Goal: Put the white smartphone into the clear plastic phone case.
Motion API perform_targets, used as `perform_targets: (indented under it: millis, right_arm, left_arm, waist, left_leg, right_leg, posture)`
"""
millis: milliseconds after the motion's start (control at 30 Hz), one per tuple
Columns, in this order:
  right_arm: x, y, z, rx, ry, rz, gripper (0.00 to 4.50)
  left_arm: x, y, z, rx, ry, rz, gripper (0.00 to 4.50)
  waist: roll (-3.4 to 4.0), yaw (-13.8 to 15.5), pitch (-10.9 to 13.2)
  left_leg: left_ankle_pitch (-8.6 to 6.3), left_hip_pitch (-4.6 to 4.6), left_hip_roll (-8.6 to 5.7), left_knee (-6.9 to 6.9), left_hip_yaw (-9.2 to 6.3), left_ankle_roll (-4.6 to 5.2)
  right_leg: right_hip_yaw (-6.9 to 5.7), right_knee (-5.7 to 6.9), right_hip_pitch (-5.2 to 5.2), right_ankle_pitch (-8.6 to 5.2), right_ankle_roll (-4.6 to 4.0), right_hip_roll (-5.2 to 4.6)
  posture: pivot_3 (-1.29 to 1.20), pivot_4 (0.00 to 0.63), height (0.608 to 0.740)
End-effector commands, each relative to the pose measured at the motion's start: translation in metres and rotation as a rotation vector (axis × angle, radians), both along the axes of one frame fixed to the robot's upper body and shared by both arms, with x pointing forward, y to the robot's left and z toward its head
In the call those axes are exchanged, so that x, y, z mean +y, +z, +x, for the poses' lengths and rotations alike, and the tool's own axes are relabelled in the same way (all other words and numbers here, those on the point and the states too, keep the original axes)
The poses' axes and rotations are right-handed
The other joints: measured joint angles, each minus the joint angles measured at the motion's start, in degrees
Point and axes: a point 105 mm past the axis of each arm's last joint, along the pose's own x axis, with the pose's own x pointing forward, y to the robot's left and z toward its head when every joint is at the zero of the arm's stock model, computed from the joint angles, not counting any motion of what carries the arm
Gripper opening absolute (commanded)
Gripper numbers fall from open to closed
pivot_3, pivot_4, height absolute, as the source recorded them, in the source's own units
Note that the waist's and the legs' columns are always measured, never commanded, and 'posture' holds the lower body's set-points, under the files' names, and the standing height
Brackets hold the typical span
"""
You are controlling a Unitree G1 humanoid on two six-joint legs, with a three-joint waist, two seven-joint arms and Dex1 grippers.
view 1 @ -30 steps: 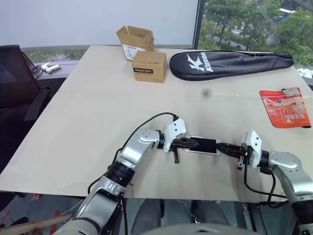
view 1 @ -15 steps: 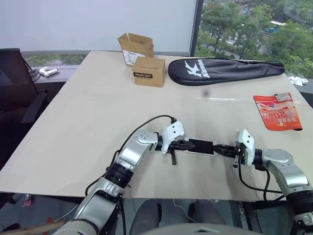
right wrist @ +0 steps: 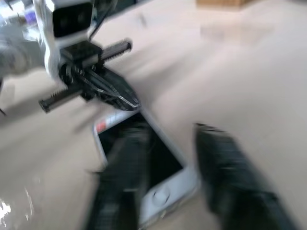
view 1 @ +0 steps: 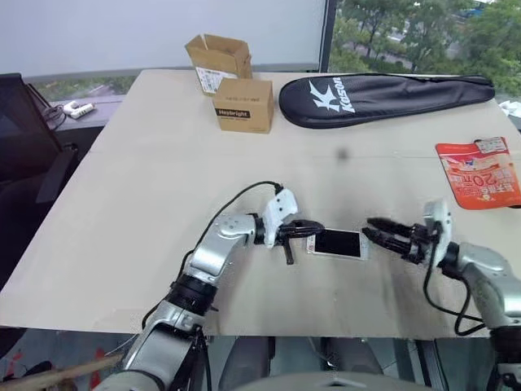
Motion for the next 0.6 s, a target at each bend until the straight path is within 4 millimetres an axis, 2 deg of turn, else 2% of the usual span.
perform_targets:
  millis: [33,67,100,167,200,300,433,600]
  right_arm:
    - [-0.028,0.01,-0.005,-0.033,-0.063,-0.037,3.63]
    - [-0.033,0.01,-0.006,-0.029,-0.072,-0.042,4.28]
    - [-0.042,0.006,-0.008,-0.023,-0.087,-0.068,4.5]
    - [-0.061,-0.003,-0.015,-0.004,-0.112,-0.122,4.5]
    - [-0.069,-0.007,-0.018,0.007,-0.119,-0.147,4.5]
    - [-0.086,-0.021,-0.028,0.038,-0.12,-0.221,4.5]
    - [-0.105,-0.031,-0.033,0.053,-0.14,-0.276,4.5]
    - [-0.109,-0.035,-0.032,0.041,-0.148,-0.277,4.5]
  left_arm:
    - [0.031,0.03,-0.009,-0.07,0.056,-0.06,1.14]
    - [0.036,0.03,-0.011,-0.069,0.063,-0.051,1.76]
    - [0.047,0.029,-0.014,-0.066,0.093,-0.04,2.23]
    - [0.074,0.028,-0.022,-0.047,0.167,-0.039,3.09]
    - [0.085,0.025,-0.028,-0.04,0.184,-0.02,3.33]
    - [0.107,0.015,-0.044,-0.003,0.215,0.04,4.45]
    - [0.128,0.001,-0.049,0.0,0.301,0.124,4.45]
    - [0.134,-0.01,-0.047,-0.004,0.324,0.141,4.45]
  waist:
    - [0.0,0.0,0.0]
    - [0.03,0.0,0.1]
    - [0.04,0.0,0.1]
    - [0.07,-0.1,0.2]
    - [0.07,-0.3,0.3]
    - [0.09,-0.2,0.6]
    - [0.1,-0.1,0.8]
    - [0.07,-0.1,0.8]
  left_leg:
    - [-0.01,0.01,0.01,-0.1,0.0,0.01]
    - [-0.02,0.02,0.01,-0.15,0.02,0.02]
    - [-0.03,0.03,0.01,-0.19,0.02,0.04]
    - [-0.04,0.04,-0.03,-0.19,0.08,0.05]
    - [-0.04,0.05,-0.02,-0.18,0.11,0.05]
    - [-0.04,0.1,0.0,-0.18,0.2,0.05]
    - [-0.03,0.17,0.01,-0.04,0.3,0.05]
    - [-0.02,0.26,0.01,0.14,0.38,0.04]
  right_leg:
    - [-0.02,-0.04,0.0,-0.05,0.06,-0.01]
    - [0.0,-0.05,0.0,-0.08,0.09,-0.01]
    - [0.0,-0.07,0.0,-0.09,0.09,-0.01]
    - [0.04,-0.09,0.01,-0.1,0.09,-0.01]
    - [0.07,-0.09,0.01,-0.1,0.09,-0.02]
    - [0.15,-0.1,0.01,-0.13,0.06,-0.04]
    - [0.22,-0.1,0.08,-0.26,-0.12,-0.06]
    - [0.3,-0.08,0.19,-0.35,0.07,-0.08]
  posture:
    - [0.0,0.15,0.74]
    - [0.0,0.15,0.74]
    - [0.0,0.15,0.74]
    - [0.0,0.15,0.74]
    - [0.0,0.15,0.74]
    - [0.0,0.15,0.74]
    - [0.0,0.15,0.74]
    - [0.0,0.15,0.74]
